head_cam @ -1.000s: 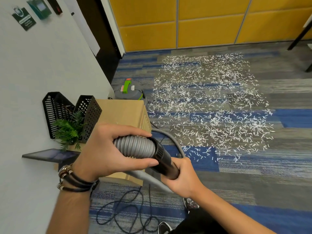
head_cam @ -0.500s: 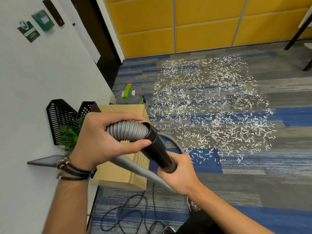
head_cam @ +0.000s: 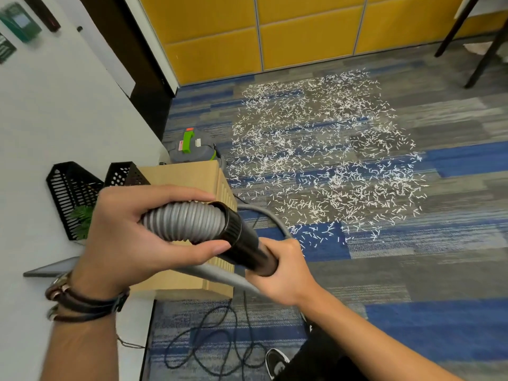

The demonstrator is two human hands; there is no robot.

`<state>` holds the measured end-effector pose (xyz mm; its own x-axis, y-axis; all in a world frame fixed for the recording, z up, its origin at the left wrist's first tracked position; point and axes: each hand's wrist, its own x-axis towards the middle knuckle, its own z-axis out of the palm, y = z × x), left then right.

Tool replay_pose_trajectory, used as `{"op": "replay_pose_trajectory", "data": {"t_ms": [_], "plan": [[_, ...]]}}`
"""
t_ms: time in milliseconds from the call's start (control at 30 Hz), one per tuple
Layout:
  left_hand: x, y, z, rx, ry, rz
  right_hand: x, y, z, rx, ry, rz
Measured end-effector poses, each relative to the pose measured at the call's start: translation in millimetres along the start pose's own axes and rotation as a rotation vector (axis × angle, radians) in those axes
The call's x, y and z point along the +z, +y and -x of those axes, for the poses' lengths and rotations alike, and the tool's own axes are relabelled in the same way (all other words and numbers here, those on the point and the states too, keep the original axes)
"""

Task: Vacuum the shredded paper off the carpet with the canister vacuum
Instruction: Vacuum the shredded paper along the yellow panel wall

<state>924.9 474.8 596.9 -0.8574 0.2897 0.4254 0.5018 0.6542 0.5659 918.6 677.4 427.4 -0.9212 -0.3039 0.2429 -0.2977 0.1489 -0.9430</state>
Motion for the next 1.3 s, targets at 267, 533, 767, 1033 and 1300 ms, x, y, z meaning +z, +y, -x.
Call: {"op": "replay_pose_trajectory", "data": {"t_ms": [267, 533, 767, 1033, 1300], "plan": [[0.3, 2.2, 34.0, -0.043, 0.057, 0.054, 18.7, 3.0, 18.9, -0.005, 0.001, 0.006], [24.3, -4.1, 74.6, -0.091, -0.052, 0.103, 35.8, 28.6, 54.5, 0.109, -0.045, 0.034], [20.4, 9.0, 103.2, -0.055, -0.082, 0.140, 38.7, 17.2, 96.3, 0.038, -0.003, 0.056], [19.9, 25.3, 110.1, -0.029, -0.002, 0.074, 30.9, 10.6, 96.3, -0.061, -0.010, 0.066], [60.0, 28.0, 121.0, -0.173, -0.100, 0.070, 13.0, 58.2, 95.4, 0.044, -0.158, 0.112]]}}
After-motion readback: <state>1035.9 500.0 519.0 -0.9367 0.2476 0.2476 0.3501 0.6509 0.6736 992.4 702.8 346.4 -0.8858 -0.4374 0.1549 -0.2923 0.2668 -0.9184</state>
